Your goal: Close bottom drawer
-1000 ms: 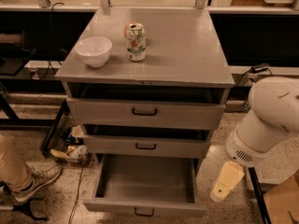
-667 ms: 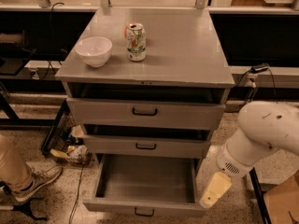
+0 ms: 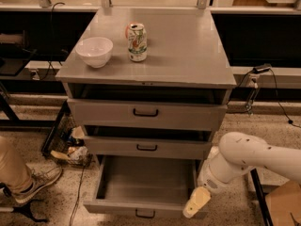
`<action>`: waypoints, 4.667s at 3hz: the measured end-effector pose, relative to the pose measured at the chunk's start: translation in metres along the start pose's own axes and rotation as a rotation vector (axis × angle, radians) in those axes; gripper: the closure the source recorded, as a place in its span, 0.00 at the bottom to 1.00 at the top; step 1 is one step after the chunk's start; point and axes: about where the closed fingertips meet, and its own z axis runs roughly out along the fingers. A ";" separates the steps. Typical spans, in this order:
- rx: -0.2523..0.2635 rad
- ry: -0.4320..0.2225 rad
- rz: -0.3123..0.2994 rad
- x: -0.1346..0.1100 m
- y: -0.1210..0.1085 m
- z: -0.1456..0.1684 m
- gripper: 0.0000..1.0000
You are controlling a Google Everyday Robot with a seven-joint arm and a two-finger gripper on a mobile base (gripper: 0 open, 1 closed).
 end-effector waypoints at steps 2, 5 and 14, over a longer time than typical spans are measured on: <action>-0.115 -0.003 0.068 0.015 -0.002 0.061 0.00; -0.244 0.022 0.227 0.041 -0.041 0.183 0.00; -0.173 -0.176 0.399 0.061 -0.130 0.310 1.00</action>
Offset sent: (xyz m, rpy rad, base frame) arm -0.0063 0.0061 -0.0416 0.0485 0.0718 -0.0312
